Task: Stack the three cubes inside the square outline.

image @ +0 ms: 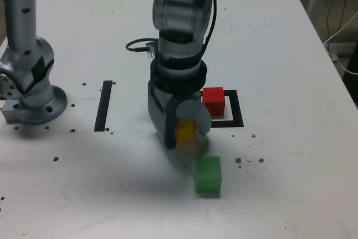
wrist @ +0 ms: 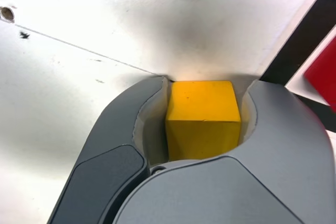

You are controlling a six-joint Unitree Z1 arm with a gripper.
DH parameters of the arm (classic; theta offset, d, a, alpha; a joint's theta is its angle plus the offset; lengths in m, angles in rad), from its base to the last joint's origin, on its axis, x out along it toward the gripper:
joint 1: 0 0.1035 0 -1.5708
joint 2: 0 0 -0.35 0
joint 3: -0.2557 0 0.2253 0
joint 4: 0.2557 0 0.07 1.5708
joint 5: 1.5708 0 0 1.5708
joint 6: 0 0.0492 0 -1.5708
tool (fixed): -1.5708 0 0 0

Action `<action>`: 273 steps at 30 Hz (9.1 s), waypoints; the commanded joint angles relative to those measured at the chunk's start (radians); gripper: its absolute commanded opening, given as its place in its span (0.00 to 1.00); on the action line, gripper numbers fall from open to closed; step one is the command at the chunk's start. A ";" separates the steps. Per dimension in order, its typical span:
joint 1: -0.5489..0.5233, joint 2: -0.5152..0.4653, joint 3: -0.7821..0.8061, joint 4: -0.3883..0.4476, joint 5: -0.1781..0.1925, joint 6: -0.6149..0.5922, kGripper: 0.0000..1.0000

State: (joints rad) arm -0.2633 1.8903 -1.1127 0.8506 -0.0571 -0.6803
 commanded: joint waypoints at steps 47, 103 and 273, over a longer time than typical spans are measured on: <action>0.193 0.129 -0.477 0.384 0.048 0.515 0.16; 0.193 0.082 -0.423 0.386 0.038 0.513 0.99; 0.184 -0.209 -0.250 0.517 0.126 0.560 0.99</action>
State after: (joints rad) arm -0.0823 1.6990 -1.4134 1.3949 0.0759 -0.1181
